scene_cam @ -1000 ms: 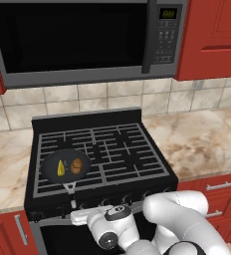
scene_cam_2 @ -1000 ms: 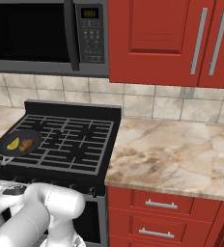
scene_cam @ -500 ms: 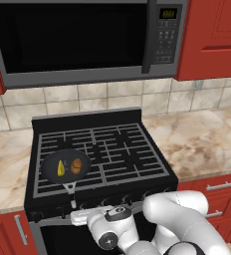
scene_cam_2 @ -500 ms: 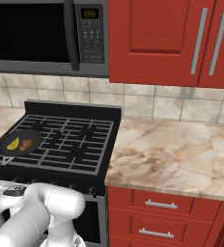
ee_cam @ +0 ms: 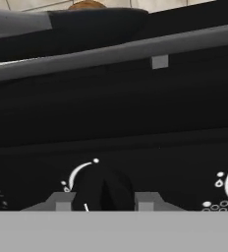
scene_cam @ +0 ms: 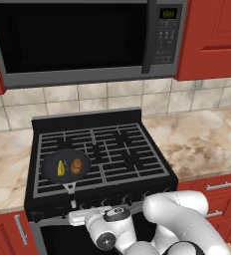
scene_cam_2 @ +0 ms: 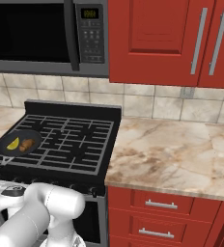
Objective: Put the lemon wedge and potato in the pan. Then turn on the front left burner and set the heat to medium.
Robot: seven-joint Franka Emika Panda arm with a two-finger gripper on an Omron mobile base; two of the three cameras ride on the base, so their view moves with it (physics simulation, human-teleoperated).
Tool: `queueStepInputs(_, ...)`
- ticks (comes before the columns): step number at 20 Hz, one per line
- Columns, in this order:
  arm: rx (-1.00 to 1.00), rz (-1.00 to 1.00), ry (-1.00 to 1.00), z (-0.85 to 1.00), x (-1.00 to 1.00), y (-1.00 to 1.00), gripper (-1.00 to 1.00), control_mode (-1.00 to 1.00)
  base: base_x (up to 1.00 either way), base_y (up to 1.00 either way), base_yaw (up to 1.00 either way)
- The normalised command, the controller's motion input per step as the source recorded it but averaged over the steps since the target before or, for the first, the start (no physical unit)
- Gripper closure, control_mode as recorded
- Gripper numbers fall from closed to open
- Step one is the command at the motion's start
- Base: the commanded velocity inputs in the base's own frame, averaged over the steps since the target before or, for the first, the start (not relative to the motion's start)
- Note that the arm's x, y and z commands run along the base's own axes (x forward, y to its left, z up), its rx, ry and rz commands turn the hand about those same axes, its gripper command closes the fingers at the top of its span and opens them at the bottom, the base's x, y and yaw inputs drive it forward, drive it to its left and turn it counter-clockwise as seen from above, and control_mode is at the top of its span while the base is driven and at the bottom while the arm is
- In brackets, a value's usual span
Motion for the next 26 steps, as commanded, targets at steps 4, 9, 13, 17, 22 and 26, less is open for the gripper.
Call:
queueStepInputs(4,0.00,0.00,0.00,0.00,0.00,0.00,1.00,-1.00,0.00,0.00,0.00)
queueStepInputs(9,-0.01,0.00,0.01,0.00,0.00,0.00,1.00,-1.00,0.00,0.00,0.00)
queueStepInputs(13,-0.09,0.00,0.01,-0.08,0.01,0.00,1.00,-1.00,0.00,0.00,0.00)
queueStepInputs(17,-0.19,0.00,0.00,-0.13,0.02,0.01,1.00,-1.00,0.00,0.00,0.00)
queueStepInputs(22,-0.24,0.00,0.00,-0.18,0.09,0.02,1.00,-1.00,0.00,0.00,0.00)
queueStepInputs(26,-0.23,0.00,-0.03,-0.20,0.06,0.00,1.00,-1.00,0.00,0.00,0.00)
